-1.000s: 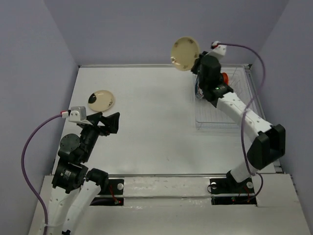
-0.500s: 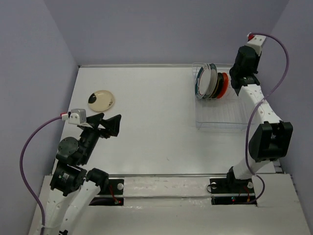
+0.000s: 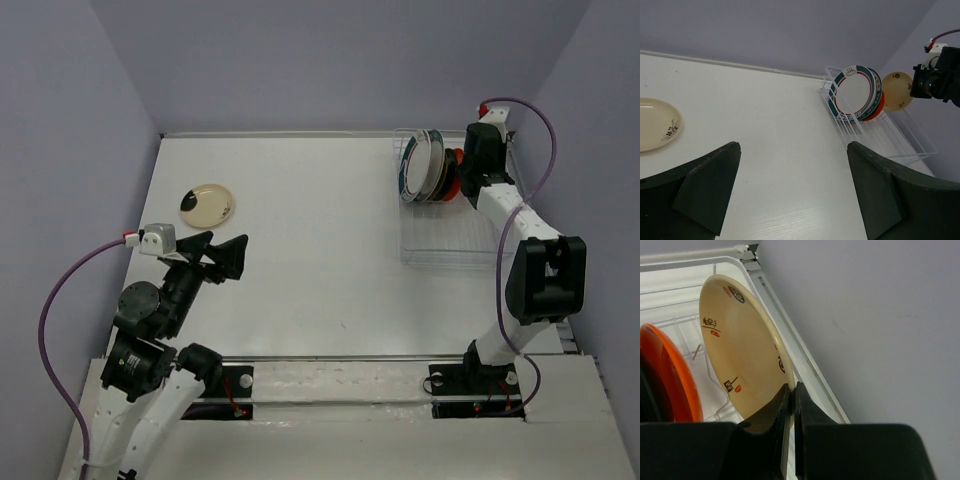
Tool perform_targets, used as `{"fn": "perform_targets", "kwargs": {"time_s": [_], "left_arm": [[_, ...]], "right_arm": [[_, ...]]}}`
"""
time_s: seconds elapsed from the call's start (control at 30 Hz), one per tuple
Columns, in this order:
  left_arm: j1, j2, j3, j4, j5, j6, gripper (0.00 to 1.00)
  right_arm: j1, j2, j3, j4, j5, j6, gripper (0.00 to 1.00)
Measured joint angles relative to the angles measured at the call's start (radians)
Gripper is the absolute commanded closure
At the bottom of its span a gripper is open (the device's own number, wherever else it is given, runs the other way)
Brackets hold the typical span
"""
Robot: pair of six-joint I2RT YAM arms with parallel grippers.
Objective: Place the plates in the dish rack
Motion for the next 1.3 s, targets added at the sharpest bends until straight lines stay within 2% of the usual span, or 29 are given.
{"fn": "perform_targets", "kwargs": {"time_s": [0.4,0.9,1.3], "left_arm": [[0.0,0.0,0.0,0.0,-0.007,0.0,0.01],[0.0,0.005,0.0,0.0,-0.009,0.0,0.01],[0.0,0.023,0.0,-0.003,-0.009,0.0,0.01]], "right_arm": [[0.022,0.0,-0.014,-0.009,0.005,0.023,0.93],[0.039,-0.037,0.015,0.016,0.038,-0.035,0.93],[0.04,0.004,-0.005,0.022,0.033,-0.002,0.93]]}}
